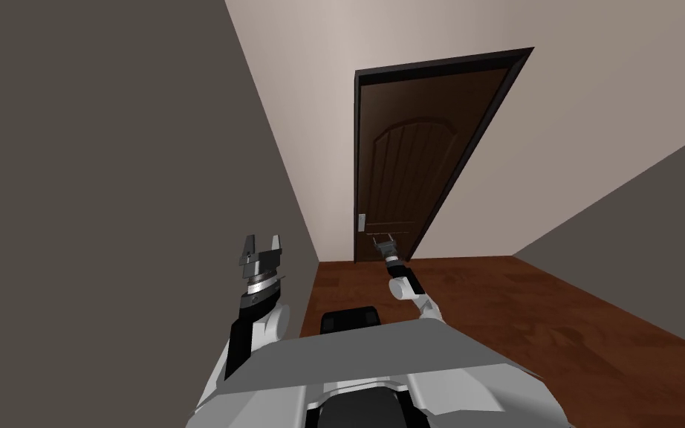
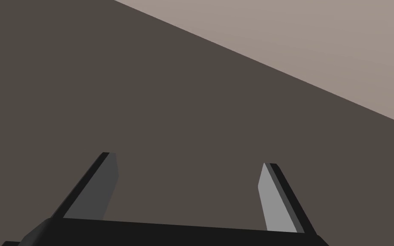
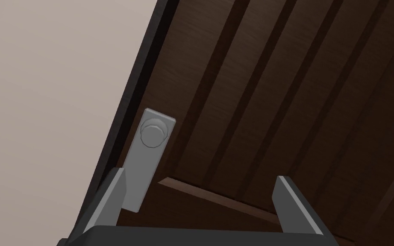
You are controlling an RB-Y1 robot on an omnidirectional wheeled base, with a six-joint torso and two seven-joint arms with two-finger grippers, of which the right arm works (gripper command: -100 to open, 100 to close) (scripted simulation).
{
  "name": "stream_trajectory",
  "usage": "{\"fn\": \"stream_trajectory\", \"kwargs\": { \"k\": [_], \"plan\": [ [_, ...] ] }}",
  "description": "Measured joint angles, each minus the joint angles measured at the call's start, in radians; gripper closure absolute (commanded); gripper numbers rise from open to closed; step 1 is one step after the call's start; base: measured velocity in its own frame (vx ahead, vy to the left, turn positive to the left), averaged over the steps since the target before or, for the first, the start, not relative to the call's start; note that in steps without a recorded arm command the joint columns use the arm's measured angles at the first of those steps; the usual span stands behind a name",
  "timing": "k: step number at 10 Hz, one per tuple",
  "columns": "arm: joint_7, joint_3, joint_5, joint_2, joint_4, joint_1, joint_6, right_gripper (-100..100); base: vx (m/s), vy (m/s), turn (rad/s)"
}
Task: Pull the door open
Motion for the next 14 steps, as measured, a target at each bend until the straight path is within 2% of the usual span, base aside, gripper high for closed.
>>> {"fn": "stream_trajectory", "kwargs": {
  "k": [1,4,5,10,11,12,14],
  "plan": [
    [-0.024,0.007,-0.023,-0.013,0.021,-0.007,0.001,-100,0.136,0.036,-0.021],
    [-0.08,0.029,-0.081,-0.028,0.088,-0.039,0.005,-100,0.145,0.03,-0.024],
    [-0.092,0.031,-0.102,-0.028,0.093,-0.043,0.017,-100,0.153,0.02,-0.015],
    [-0.184,0.061,-0.195,-0.064,0.184,-0.085,0.031,-100,0.18,0.041,-0.021],
    [-0.199,0.066,-0.213,-0.066,0.205,-0.097,0.034,-100,0.227,0.045,-0.023],
    [-0.213,0.071,-0.229,-0.069,0.222,-0.106,0.038,-100,0.103,0.018,-0.003],
    [-0.218,0.065,-0.232,-0.069,0.239,-0.117,0.037,-100,0.162,-0.016,0.08]
  ]
}}
